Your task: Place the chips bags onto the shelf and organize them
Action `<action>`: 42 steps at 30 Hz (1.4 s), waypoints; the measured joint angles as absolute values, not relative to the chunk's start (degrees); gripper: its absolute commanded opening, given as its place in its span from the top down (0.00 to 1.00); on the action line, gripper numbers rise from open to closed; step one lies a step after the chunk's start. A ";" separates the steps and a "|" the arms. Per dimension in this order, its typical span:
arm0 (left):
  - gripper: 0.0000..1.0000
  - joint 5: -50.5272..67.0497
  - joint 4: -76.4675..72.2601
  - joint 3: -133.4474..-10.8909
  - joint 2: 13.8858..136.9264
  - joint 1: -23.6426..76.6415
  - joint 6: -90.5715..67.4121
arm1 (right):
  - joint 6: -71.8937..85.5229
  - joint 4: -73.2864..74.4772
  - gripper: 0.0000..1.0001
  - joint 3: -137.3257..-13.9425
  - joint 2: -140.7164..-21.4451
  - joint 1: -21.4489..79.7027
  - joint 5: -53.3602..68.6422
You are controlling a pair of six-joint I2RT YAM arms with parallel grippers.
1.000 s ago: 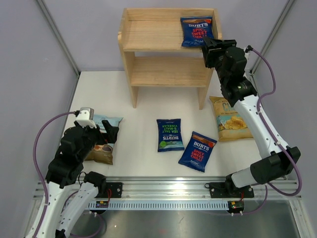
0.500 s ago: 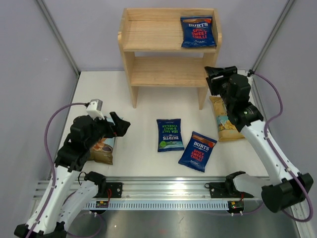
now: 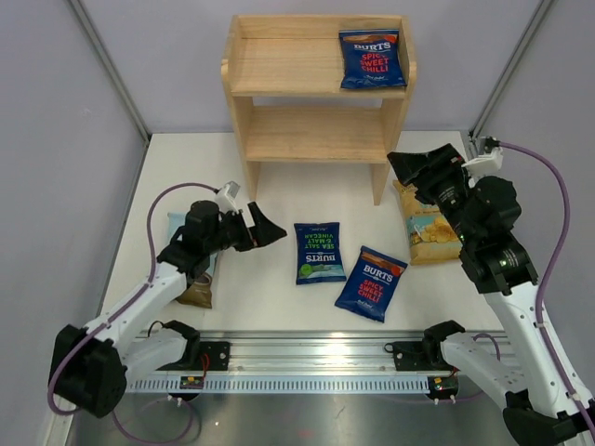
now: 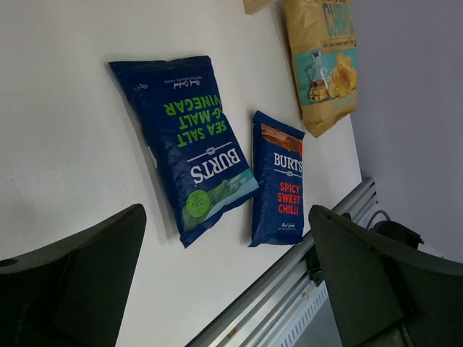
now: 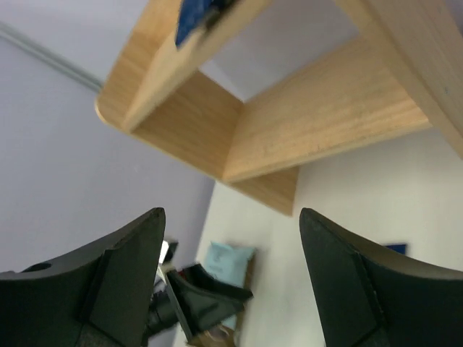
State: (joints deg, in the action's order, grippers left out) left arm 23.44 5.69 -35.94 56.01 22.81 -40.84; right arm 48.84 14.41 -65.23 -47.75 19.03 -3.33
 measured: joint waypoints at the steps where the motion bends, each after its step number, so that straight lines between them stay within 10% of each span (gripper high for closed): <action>1: 0.01 23.83 3.88 -35.94 57.89 23.40 -41.34 | 46.83 15.59 0.18 -65.01 -47.77 19.00 -1.08; 27: 0.25 26.94 -13.80 -41.50 96.82 30.63 -46.39 | 37.74 16.01 0.13 -45.58 -42.59 19.00 34.70; 42: 0.98 23.44 -15.49 -43.62 101.71 32.03 -48.40 | 37.95 15.68 0.13 -45.08 -40.40 19.00 35.11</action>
State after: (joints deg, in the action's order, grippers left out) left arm 23.44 -15.49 -43.62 101.71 32.03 -48.40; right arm 37.95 15.68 -45.08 -40.40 19.00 35.11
